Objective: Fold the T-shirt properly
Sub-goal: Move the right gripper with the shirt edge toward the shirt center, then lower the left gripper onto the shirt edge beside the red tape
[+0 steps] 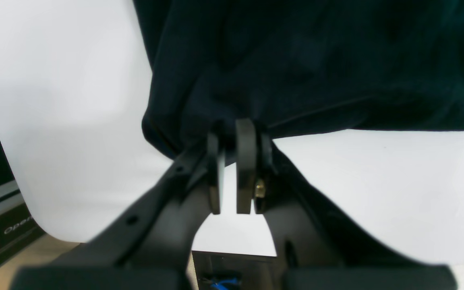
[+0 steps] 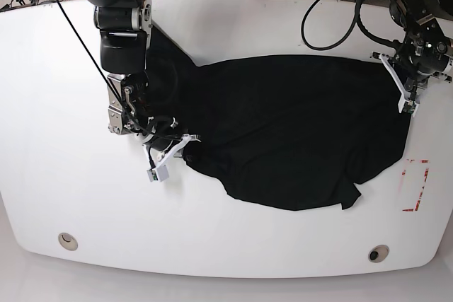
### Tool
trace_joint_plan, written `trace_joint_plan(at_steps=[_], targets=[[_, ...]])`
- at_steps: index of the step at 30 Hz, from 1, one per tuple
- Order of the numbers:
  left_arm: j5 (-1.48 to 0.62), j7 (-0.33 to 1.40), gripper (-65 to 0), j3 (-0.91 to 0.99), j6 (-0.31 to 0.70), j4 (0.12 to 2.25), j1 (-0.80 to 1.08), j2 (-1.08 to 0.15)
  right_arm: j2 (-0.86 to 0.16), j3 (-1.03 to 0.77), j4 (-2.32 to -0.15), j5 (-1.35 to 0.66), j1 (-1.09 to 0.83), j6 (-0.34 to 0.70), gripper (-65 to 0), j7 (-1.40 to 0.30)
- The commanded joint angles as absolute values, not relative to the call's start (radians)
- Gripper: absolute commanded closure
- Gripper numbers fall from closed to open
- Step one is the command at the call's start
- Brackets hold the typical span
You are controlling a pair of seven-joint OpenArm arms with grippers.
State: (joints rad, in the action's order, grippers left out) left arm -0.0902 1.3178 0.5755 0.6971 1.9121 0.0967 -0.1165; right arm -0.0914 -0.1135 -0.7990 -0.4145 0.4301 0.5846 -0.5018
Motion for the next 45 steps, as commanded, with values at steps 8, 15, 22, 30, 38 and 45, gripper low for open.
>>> trace_joint_plan(at_steps=[8, 15, 22, 30, 38, 45], targets=[[-0.121, 1.318, -4.9, 0.634, 0.698, 1.9, 0.051, -0.103, -0.096, -0.115, -0.809, -0.415, 0.454, 0.601, -2.4, -0.495], [-0.105, 1.298, -23.5, 0.68, 0.698, 1.796, -0.052, -0.073, -0.094, -0.119, -0.813, -0.416, 0.446, 0.6, -2.1, -0.493], [-0.106, 1.27, -36.9, 0.703, 0.698, 1.669, -0.19, -0.072, -0.093, -0.121, -0.846, -0.415, 0.436, 0.599, -1.9, -0.49], [-0.106, 1.248, -39.3, 0.719, 0.698, 1.549, -0.308, -0.09, -0.092, -0.12, -0.967, -0.418, 0.398, 0.601, -2.0, -0.503], [-0.092, 1.249, -41.9, 0.725, 0.698, 1.543, -0.369, -0.118, -0.089, -0.128, -1.134, -0.414, 0.331, 0.591, -2.0, -0.531], [-0.1, 1.238, -42.3, 0.727, 0.698, 1.431, -0.462, -0.148, -0.084, -0.128, -1.184, -0.409, 0.3, 0.585, -2.0, -0.544]])
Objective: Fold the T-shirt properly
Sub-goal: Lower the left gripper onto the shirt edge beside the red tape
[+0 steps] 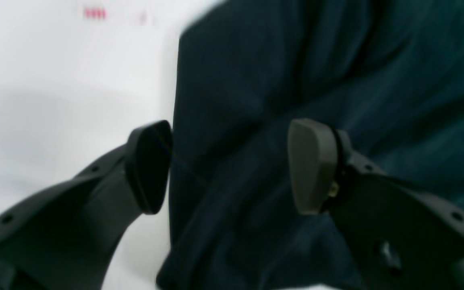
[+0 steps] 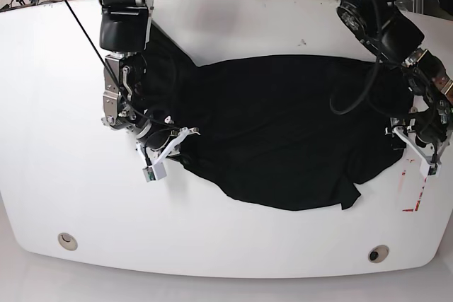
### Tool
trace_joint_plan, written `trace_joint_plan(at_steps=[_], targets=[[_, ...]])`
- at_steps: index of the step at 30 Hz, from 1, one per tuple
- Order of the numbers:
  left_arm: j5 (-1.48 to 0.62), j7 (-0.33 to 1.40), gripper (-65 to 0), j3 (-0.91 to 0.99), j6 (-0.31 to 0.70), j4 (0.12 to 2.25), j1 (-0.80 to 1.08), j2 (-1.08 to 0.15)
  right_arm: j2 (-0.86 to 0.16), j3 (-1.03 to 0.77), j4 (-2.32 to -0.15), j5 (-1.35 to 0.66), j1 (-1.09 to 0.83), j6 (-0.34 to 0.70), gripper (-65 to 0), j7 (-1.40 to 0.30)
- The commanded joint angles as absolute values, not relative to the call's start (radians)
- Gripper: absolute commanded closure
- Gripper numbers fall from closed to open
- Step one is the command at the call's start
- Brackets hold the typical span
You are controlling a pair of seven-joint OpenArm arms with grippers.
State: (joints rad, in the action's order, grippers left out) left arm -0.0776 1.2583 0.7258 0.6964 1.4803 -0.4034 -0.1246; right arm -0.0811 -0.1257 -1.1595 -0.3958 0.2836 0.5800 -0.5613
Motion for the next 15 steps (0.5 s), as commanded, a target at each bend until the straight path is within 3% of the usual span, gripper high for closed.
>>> trace_joint_plan(at_steps=[1, 15], targets=[[-0.099, 1.233, -42.2, 0.728, 0.698, 1.409, -0.477, -0.154, -0.083, -0.128, -1.191, -0.409, 0.296, 0.585, -2.0, -0.546], [-0.103, 1.166, -40.2, 0.731, 0.698, 1.158, -0.603, -0.19, -0.064, -0.129, -1.405, -0.401, 0.187, 0.579, -1.9, -0.61]])
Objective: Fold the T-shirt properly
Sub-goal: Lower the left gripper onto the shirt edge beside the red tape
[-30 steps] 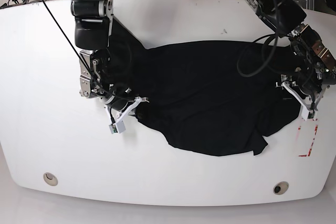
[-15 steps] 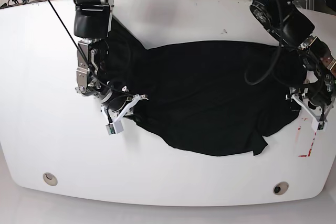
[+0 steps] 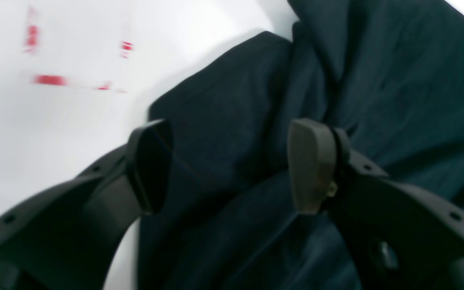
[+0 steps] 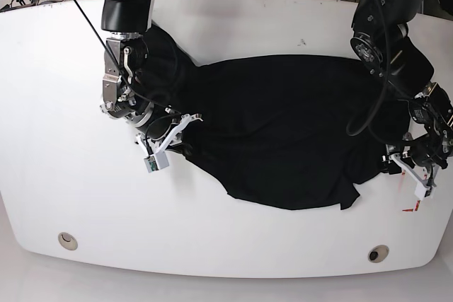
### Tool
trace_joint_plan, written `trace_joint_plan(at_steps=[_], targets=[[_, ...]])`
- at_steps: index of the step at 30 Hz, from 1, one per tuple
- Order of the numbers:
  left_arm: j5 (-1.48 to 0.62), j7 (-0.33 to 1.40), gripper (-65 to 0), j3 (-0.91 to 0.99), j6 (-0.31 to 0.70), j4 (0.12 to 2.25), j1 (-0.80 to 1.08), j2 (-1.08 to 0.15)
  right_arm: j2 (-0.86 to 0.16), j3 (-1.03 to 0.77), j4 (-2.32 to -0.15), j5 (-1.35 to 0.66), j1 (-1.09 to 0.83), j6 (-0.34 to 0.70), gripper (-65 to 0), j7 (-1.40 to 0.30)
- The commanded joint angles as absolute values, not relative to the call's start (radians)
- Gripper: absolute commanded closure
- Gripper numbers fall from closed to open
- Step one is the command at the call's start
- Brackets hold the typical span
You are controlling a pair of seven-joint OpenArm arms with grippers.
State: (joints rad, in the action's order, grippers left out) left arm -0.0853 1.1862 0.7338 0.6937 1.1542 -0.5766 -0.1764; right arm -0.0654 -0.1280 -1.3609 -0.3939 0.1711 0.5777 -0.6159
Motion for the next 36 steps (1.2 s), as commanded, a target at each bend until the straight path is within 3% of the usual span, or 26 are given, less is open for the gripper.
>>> trace_joint_plan(at_steps=[1, 15, 33, 36], targets=[[-0.102, 1.165, -40.0, 0.732, 0.698, 1.154, -0.601, -0.19, -0.064, -0.129, -1.415, -0.402, 0.181, 0.579, -1.9, -0.612], [-0.116, 1.145, -39.7, 0.743, 0.698, 1.089, -0.576, -0.195, -0.075, -0.124, -1.417, -0.4, 0.132, 0.582, -2.0, -0.606], [-0.107, 0.98, -43.0, 0.749, 0.698, 0.96, -0.601, -0.206, -0.078, -0.124, -1.42, -0.398, 0.125, 0.585, -2.0, -0.624], [-0.108, 0.936, -42.7, 0.735, 0.698, 0.855, -0.635, -0.207, -0.079, -0.123, -1.409, -0.395, 0.118, 0.582, -1.6, -0.631]])
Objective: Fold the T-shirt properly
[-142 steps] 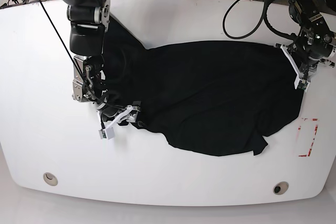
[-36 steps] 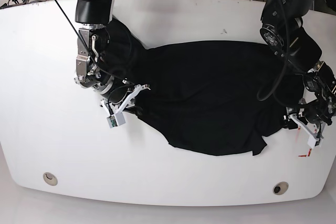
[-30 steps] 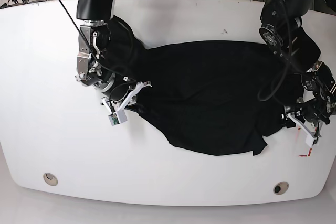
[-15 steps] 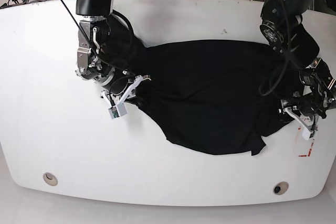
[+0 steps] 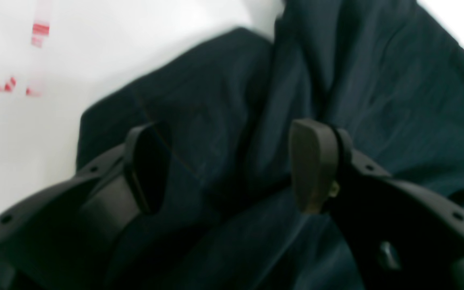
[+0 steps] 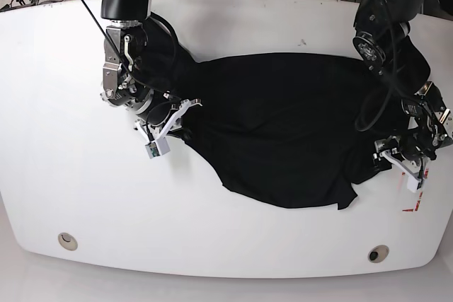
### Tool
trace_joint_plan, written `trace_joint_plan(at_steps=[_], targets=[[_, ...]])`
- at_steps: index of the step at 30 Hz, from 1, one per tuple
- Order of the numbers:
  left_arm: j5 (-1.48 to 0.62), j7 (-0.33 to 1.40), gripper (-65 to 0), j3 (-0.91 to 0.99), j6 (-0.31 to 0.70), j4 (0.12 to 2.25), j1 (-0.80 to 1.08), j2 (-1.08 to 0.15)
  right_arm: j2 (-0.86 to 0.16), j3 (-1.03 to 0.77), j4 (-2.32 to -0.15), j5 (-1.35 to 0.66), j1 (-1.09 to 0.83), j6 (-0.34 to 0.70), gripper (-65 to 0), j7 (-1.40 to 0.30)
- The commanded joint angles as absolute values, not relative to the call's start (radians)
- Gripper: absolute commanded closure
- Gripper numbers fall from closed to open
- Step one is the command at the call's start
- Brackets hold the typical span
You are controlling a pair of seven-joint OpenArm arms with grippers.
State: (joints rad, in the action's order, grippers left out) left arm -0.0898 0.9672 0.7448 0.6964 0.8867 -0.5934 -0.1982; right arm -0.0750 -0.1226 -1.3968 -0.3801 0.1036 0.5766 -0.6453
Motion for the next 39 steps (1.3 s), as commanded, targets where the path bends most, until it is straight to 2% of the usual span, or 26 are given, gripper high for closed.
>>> trace_joint_plan(at_steps=[1, 17, 25, 39], targets=[[-0.107, 0.929, -42.7, 0.733, 0.698, 0.842, -0.639, -0.207, -0.079, -0.123, -1.409, -0.395, 0.118, 0.582, -1.6, -0.631], [-0.078, 0.847, -42.1, 0.718, 0.698, 0.693, -0.673, -0.217, -0.072, -0.12, -1.413, -0.394, 0.11, 0.586, -1.7, -0.641], [-0.067, 0.814, -41.4, 0.712, 0.616, 0.629, -0.685, -0.242, -0.072, -0.122, -1.402, -0.394, 0.107, 0.591, -1.3, -0.651], [-0.067, 0.691, -41.9, 0.699, 0.57, 0.498, -0.696, -0.278, -0.071, -0.124, -1.404, -0.388, 0.105, 0.592, -1.3, -0.655]])
